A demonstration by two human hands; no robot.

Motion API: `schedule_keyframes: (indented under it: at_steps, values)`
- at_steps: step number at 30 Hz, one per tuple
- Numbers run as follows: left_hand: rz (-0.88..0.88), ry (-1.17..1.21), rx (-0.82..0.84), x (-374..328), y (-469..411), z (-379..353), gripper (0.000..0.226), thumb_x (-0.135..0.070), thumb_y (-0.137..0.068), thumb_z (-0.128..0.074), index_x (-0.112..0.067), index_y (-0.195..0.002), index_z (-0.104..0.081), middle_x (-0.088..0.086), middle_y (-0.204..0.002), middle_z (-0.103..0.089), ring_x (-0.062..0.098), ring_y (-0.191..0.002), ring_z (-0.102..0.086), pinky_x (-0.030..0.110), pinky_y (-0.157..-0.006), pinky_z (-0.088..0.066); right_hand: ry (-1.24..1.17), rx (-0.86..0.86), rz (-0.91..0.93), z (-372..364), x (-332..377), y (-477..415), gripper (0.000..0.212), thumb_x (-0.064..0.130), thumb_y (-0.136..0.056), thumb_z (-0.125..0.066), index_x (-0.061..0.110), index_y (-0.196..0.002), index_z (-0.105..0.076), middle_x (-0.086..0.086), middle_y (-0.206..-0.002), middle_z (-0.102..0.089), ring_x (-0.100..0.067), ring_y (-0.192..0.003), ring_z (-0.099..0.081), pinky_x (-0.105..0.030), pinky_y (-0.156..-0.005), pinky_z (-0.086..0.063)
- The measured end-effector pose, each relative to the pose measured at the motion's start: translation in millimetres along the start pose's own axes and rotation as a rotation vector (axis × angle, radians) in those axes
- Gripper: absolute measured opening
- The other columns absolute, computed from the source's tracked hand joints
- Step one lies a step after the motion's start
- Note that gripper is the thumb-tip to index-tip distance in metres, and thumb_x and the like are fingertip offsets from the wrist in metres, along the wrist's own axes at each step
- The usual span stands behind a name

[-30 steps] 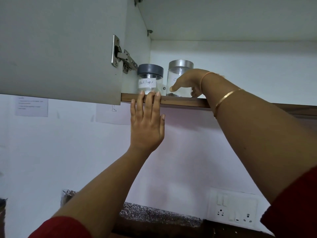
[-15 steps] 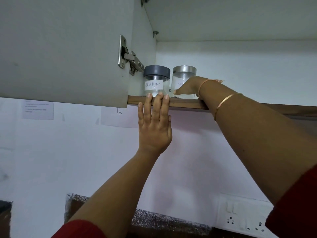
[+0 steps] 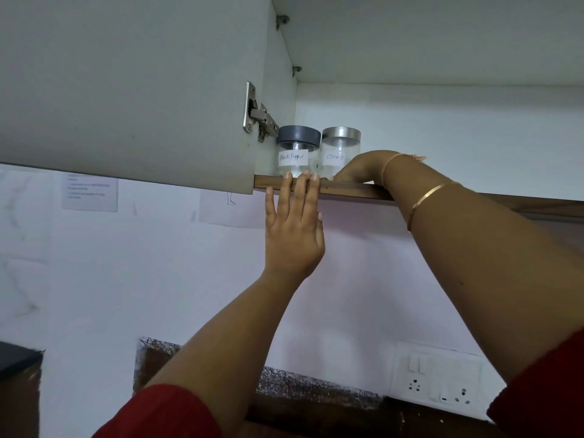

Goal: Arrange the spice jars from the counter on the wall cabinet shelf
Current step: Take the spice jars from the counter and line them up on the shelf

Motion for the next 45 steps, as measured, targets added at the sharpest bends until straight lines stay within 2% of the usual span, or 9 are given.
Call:
schedule_keyframes:
  at_steps: [8, 12, 16, 20, 25, 34, 36, 40, 45]
  values:
    - [0.005, 0.028, 0.153, -0.1, -4.1, 18.2, 0.054, -0.026, -0.091, -0.034, -0.010, -0.142, -0.039, 0.007, -0.146, -0.043, 0.029, -0.139, -0.032, 0.050, -0.114, -0.017, -0.162, -0.766, 0.007, -11.7, -16.5, 9.1, 0.034, 0.024, -0.092, -0.042, 0.013, -0.061, -0.040, -0.005, -0.070, -0.049, -0.029, -0.076, -0.050, -0.027, -0.057, -0.030]
    - [0.039, 0.092, 0.220, -2.8, -2.0, 22.7, 0.056, -0.028, -0.093, -0.027, -0.011, -0.146, -0.032, 0.009, -0.153, -0.031, 0.027, -0.144, -0.022, 0.046, -0.116, -0.009, 0.005, -1.078, 0.101, -45.3, -10.1, 23.5, 0.038, 0.026, -0.095, -0.037, 0.006, -0.082, -0.066, -0.013, -0.087, -0.066, -0.033, -0.088, -0.060, -0.038, -0.084, -0.038]
    - [0.020, 0.176, 0.282, -8.5, 28.1, 24.2, 0.055, -0.026, -0.094, -0.028, -0.009, -0.146, -0.031, 0.013, -0.154, -0.026, 0.027, -0.144, -0.021, 0.040, -0.116, -0.009, 0.059, -1.183, 0.234, -95.2, -10.5, 28.0, 0.048, 0.026, -0.087, -0.046, 0.007, -0.130, -0.055, -0.016, -0.138, -0.052, -0.033, -0.134, -0.043, -0.052, -0.114, -0.022]
    - [-0.081, 0.173, 0.390, -9.9, 86.7, 24.0, 0.051, -0.020, -0.093, -0.035, -0.004, -0.141, -0.039, 0.015, -0.147, -0.040, 0.029, -0.140, -0.032, 0.040, -0.117, -0.015, -0.051, -1.035, 0.395, -164.2, -14.0, 32.4, 0.049, 0.016, -0.092, -0.045, 0.007, -0.141, -0.044, -0.016, -0.153, -0.032, -0.032, -0.144, -0.026, -0.048, -0.117, -0.022]
    - [-0.181, 0.114, 0.589, -7.3, 176.6, 30.5, 0.052, -0.024, -0.091, -0.033, -0.001, -0.134, -0.050, 0.016, -0.140, -0.049, 0.030, -0.132, -0.044, 0.046, -0.112, -0.025, -0.115, -0.789, 0.317, -262.4, -23.5, 41.1, 0.047, 0.025, -0.094, -0.048, 0.010, -0.139, -0.047, -0.015, -0.152, -0.035, -0.030, -0.141, -0.034, -0.046, -0.113, -0.033]
    - [-0.041, 0.152, 0.997, -8.5, 336.0, 55.9, 0.053, -0.026, -0.085, -0.036, 0.002, -0.124, -0.059, 0.015, -0.125, -0.062, 0.028, -0.120, -0.057, 0.042, -0.105, -0.039, -0.335, -0.338, 0.193, -420.0, -29.4, 90.8, 0.059, 0.038, -0.091, -0.030, 0.012, -0.142, -0.043, -0.014, -0.157, -0.021, -0.029, -0.140, -0.034, -0.034, -0.111, -0.033]
    - [0.048, 0.156, 1.142, -13.5, 368.0, 62.4, 0.061, -0.031, -0.086, -0.026, 0.002, -0.133, -0.047, 0.016, -0.130, -0.058, 0.028, -0.122, -0.055, 0.042, -0.108, -0.035, -0.330, -0.201, 0.167, -448.8, -32.1, 101.0, 0.057, 0.036, -0.093, -0.036, 0.013, -0.145, -0.036, -0.014, -0.158, -0.016, -0.029, -0.142, -0.030, -0.033, -0.112, -0.030]
    - [0.054, 0.044, 1.462, -17.8, 419.5, 77.8, 0.057, -0.037, -0.101, -0.012, -0.010, -0.151, -0.011, 0.009, -0.159, -0.007, 0.024, -0.146, -0.012, 0.043, -0.119, 0.000, -0.268, 0.099, 0.075, -494.0, -43.4, 117.8, 0.070, 0.046, -0.094, -0.045, 0.017, -0.152, -0.018, -0.013, -0.160, -0.006, -0.030, -0.146, -0.018, -0.035, -0.115, -0.024]
    - [0.188, 0.036, 1.566, -16.9, 439.1, 85.9, 0.061, -0.040, -0.102, -0.021, -0.006, -0.150, -0.008, 0.010, -0.157, -0.020, 0.021, -0.144, -0.018, 0.039, -0.119, -0.004, -0.241, 0.299, -0.037, -528.2, -56.2, 130.0, 0.079, 0.053, -0.090, -0.049, 0.017, -0.152, -0.016, -0.018, -0.158, -0.009, -0.036, -0.145, -0.015, -0.038, -0.116, -0.020]
Point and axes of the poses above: each hand's wrist, its own y-axis away from the middle knuckle, its own z-axis out of the back of the hand, x = y × z, the point moved 4 cm from there along -y, towards the middle knuckle
